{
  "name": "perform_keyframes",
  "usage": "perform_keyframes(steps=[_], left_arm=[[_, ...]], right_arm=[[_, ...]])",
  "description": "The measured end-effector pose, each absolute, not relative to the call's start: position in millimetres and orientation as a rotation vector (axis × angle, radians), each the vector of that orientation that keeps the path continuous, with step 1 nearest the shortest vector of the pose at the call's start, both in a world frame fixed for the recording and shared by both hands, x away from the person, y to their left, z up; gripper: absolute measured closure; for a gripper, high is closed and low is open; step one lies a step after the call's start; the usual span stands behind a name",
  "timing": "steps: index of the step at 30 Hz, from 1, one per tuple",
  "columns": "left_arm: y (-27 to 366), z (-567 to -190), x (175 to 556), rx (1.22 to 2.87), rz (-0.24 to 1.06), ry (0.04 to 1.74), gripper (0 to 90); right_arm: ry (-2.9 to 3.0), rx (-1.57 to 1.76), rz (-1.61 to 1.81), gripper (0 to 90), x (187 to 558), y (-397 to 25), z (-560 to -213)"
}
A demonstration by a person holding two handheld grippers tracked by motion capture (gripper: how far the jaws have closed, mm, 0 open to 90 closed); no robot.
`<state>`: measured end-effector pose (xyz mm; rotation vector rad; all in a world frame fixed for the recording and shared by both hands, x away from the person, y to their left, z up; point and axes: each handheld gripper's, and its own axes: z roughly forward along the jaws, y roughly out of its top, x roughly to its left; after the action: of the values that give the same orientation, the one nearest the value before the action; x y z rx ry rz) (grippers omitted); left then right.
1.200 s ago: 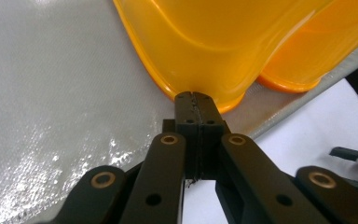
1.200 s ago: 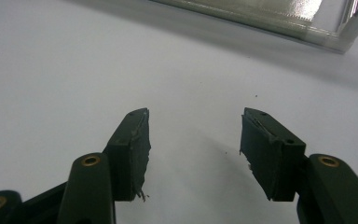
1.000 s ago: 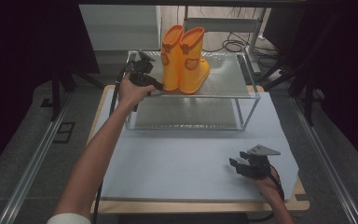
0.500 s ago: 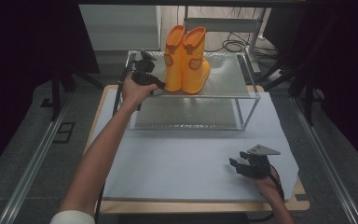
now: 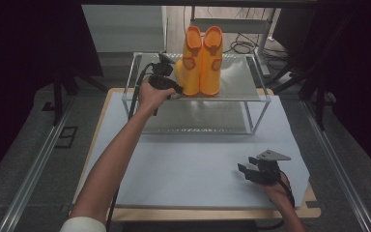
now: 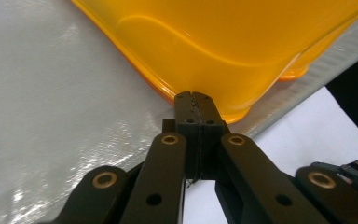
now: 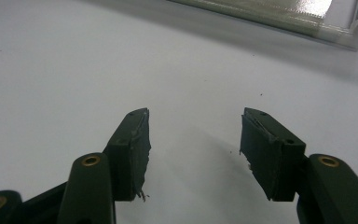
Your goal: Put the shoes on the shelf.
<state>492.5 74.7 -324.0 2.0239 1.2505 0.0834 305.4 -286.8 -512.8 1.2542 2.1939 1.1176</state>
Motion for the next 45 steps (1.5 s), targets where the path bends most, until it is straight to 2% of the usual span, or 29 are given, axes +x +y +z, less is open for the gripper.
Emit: perform_keyframes(steps=[12,21,30,39,40,45], left_arm=[[85.3,-318.2,485.8,2.009,0.085,1.222,86.4],[114.8,-304.1,454.0,2.004,0.110,1.141,77.7],[136.1,-302.1,424.8,1.961,0.063,1.079,75.7],[153.4,-315.1,385.9,1.981,0.085,1.037,73.2],[154.9,-319.4,380.0,1.985,0.113,1.037,72.9],[163.8,-346.9,359.2,1.981,0.096,1.029,71.6]], right_arm=[[2.193,1.253,1.123,42.4,304.8,-286.7,-512.0],[2.187,1.245,1.123,42.4,304.5,-286.5,-510.9],[2.185,1.247,1.118,42.3,304.5,-285.9,-510.8],[2.187,1.248,1.115,42.3,304.5,-285.9,-511.0],[2.187,1.246,1.115,42.3,304.4,-286.0,-510.9],[2.195,1.243,1.110,42.3,304.6,-285.6,-512.0]])
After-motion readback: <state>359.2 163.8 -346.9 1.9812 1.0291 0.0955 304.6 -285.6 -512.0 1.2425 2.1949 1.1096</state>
